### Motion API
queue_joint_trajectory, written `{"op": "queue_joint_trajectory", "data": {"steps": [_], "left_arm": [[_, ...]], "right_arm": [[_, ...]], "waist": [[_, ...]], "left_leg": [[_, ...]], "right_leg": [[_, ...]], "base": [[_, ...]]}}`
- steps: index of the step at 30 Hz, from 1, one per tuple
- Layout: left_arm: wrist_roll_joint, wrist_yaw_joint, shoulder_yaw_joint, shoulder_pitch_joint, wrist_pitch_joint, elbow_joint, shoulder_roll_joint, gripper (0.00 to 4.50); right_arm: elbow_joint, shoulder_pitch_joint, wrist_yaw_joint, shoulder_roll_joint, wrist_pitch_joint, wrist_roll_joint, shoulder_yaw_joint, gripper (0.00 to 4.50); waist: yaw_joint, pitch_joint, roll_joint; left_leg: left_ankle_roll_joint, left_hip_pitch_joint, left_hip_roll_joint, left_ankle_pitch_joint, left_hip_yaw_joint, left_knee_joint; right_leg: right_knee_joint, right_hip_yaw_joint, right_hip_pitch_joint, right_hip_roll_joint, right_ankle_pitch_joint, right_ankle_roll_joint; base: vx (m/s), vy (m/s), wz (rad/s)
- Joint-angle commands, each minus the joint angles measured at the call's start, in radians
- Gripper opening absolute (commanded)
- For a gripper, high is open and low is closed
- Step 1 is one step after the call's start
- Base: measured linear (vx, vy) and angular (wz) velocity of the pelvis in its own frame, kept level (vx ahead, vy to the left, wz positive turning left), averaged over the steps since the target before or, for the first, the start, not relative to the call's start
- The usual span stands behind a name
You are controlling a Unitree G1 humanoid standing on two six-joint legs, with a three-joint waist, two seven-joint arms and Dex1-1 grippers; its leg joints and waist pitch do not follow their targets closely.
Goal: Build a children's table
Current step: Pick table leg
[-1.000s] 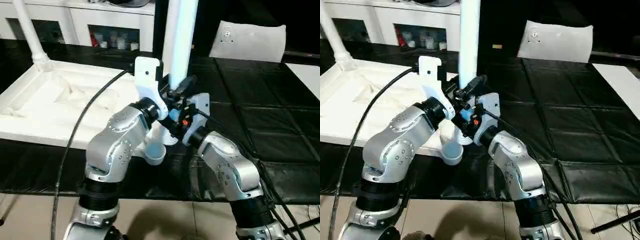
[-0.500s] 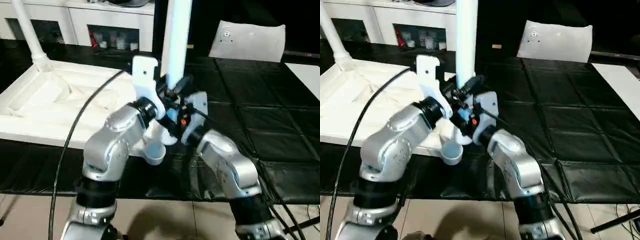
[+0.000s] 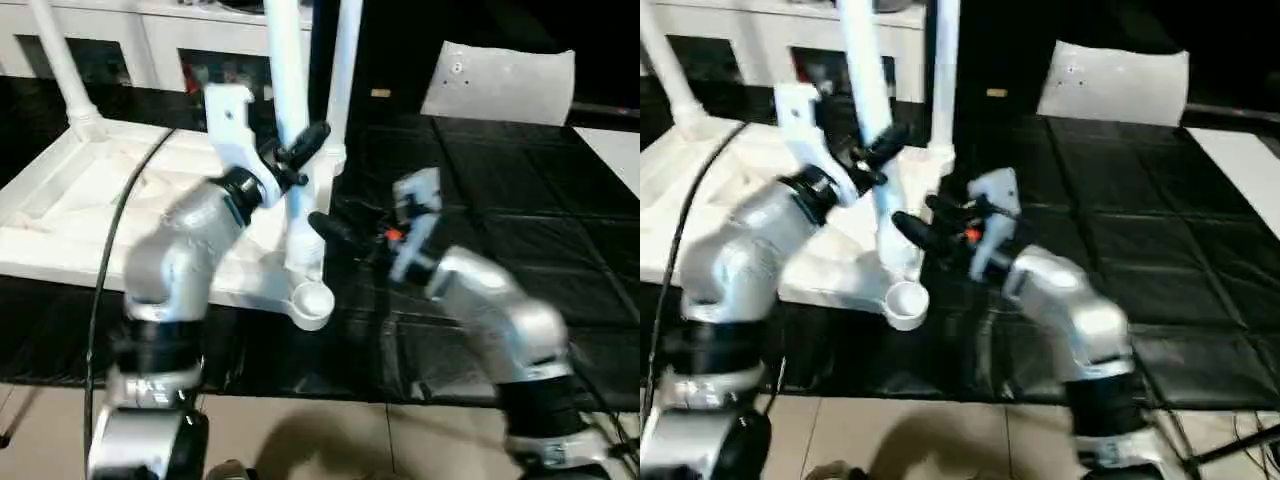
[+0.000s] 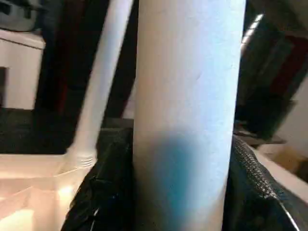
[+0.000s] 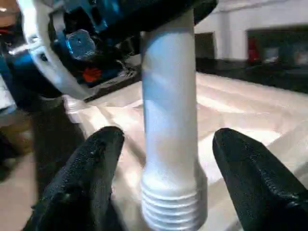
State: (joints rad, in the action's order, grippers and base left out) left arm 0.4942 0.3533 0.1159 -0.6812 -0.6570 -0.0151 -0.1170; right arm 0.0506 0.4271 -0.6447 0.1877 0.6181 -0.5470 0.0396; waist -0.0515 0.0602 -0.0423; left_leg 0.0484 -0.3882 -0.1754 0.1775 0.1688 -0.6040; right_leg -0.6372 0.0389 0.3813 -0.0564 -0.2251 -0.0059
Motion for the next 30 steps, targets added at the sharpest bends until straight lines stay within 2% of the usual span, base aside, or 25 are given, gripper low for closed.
{"op": "queue_joint_trajectory", "data": {"steps": [1, 5, 6, 9, 11, 13, 14, 15, 16, 20, 21, 28, 29, 30], "left_arm": [[0.058, 0.059, 0.013, -0.025, -0.037, -0.002, -0.006, 1.85], [0.113, 0.145, 0.022, -0.045, -0.080, -0.013, -0.025, 1.85], [0.133, 0.181, 0.020, -0.052, -0.092, -0.016, -0.036, 1.85], [0.159, 0.262, -0.007, -0.077, -0.114, -0.025, -0.071, 1.85], [0.183, 0.302, -0.015, -0.089, -0.128, -0.027, -0.081, 1.85], [0.192, 0.321, -0.019, -0.093, -0.133, -0.025, -0.086, 1.85], [0.197, 0.344, -0.027, -0.095, -0.135, -0.022, -0.093, 1.85], [0.201, 0.420, -0.060, -0.096, -0.134, -0.011, -0.114, 1.85], [0.201, 0.446, -0.072, -0.097, -0.132, -0.008, -0.121, 1.85], [0.204, 0.519, -0.110, -0.099, -0.123, -0.001, -0.134, 1.85], [0.213, 0.548, -0.124, -0.103, -0.127, 0.001, -0.137, 1.85], [0.233, 0.632, -0.160, -0.106, -0.132, 0.009, -0.136, 1.85], [0.233, 0.632, -0.160, -0.106, -0.132, 0.009, -0.136, 1.85], [0.238, 0.655, -0.169, -0.106, -0.131, 0.012, -0.137, 1.85]], "right_arm": [[0.022, 0.015, -0.024, 0.034, 0.055, -0.054, -0.046, 3.64], [0.010, 0.035, -0.079, 0.083, 0.101, -0.080, -0.056, 3.95], [0.003, 0.045, -0.097, 0.101, 0.116, -0.080, -0.054, 4.14], [-0.004, 0.072, -0.157, 0.150, 0.169, -0.099, -0.036, 4.18], [-0.002, 0.085, -0.188, 0.171, 0.199, -0.125, -0.030, 4.18], [-0.001, 0.090, -0.204, 0.179, 0.209, -0.135, -0.026, 4.18], [0.001, 0.094, -0.221, 0.188, 0.214, -0.142, -0.020, 4.18], [-0.001, 0.102, -0.277, 0.206, 0.220, -0.158, -0.006, 4.18], [-0.003, 0.105, -0.294, 0.211, 0.223, -0.162, -0.003, 4.18], [-0.018, 0.114, -0.367, 0.232, 0.208, -0.147, 0.027, 4.18], [-0.033, 0.118, -0.392, 0.241, 0.186, -0.124, 0.051, 4.18], [-0.056, 0.133, -0.459, 0.255, 0.127, -0.083, 0.103, 4.18], [-0.056, 0.133, -0.459, 0.255, 0.127, -0.083, 0.103, 3.91], [-0.066, 0.138, -0.478, 0.256, 0.111, -0.071, 0.116, 3.84]], "waist": [[-0.003, -0.070, 0.007], [-0.007, -0.070, 0.004], [-0.009, -0.070, 0.003], [-0.009, -0.069, 0.004], [-0.010, -0.070, 0.000], [-0.011, -0.071, 0.001], [-0.011, -0.071, -0.002], [-0.012, -0.071, -0.006], [-0.014, -0.072, -0.004], [-0.014, -0.069, -0.003], [-0.013, -0.069, -0.005], [-0.013, -0.070, -0.006], [-0.013, -0.070, -0.006], [-0.013, -0.070, -0.007]], "left_leg": [[-0.022, 0.025, -0.047, 0.080, -0.011, 0.062], [-0.016, 0.021, -0.044, 0.081, -0.008, 0.060], [-0.017, 0.022, -0.043, 0.078, -0.008, 0.060], [-0.011, 0.023, -0.045, 0.086, -0.009, 0.061], [-0.015, 0.024, -0.046, 0.076, -0.008, 0.060], [-0.020, 0.022, -0.047, 0.066, -0.008, 0.059], [-0.021, 0.022, -0.046, 0.063, -0.007, 0.059], [-0.031, 0.021, -0.046, 0.057, -0.007, 0.058], [-0.033, 0.021, -0.046, 0.055, -0.007, 0.058], [-0.027, 0.022, -0.049, 0.069, -0.007, 0.060], [-0.024, 0.021, -0.049, 0.075, -0.007, 0.059], [-0.020, 0.020, -0.048, 0.076, -0.006, 0.059], [-0.022, 0.020, -0.048, 0.074, -0.006, 0.059], [-0.023, 0.020, -0.048, 0.069, -0.006, 0.058]], "right_leg": [[0.069, -0.045, -0.048, -0.071, 0.027, -0.218], [0.071, -0.044, -0.050, -0.073, 0.001, -0.222], [0.072, -0.044, -0.050, -0.073, -0.011, -0.222], [0.072, -0.044, -0.049, -0.073, -0.028, -0.222], [0.071, -0.044, -0.049, -0.074, -0.022, -0.224], [0.069, -0.044, -0.050, -0.075, -0.006, -0.231], [0.068, -0.044, -0.051, -0.075, -0.001, -0.233], [0.069, -0.043, -0.051, -0.075, 0.001, -0.233], [0.068, -0.044, -0.052, -0.075, -0.002, -0.231], [0.070, -0.043, -0.048, -0.077, -0.029, -0.234], [0.071, -0.043, -0.049, -0.078, -0.041, -0.234], [0.070, -0.043, -0.050, -0.078, -0.051, -0.234], [0.071, -0.043, -0.049, -0.078, -0.050, -0.236], [0.069, -0.044, -0.049, -0.077, -0.042, -0.237]], "base": [[0.000, 0.000, 0.00], [0.000, 0.000, 0.00], [0.000, 0.000, 0.00], [0.000, 0.000, 0.00], [0.000, 0.000, 0.00], [0.000, 0.000, 0.00], [0.000, 0.000, 0.00], [0.000, 0.000, 0.00], [0.000, 0.000, 0.00], [0.000, 0.000, 0.00], [0.000, 0.000, 0.00], [0.000, 0.000, 0.00], [0.000, 0.000, 0.00], [0.000, 0.000, 0.00]]}}
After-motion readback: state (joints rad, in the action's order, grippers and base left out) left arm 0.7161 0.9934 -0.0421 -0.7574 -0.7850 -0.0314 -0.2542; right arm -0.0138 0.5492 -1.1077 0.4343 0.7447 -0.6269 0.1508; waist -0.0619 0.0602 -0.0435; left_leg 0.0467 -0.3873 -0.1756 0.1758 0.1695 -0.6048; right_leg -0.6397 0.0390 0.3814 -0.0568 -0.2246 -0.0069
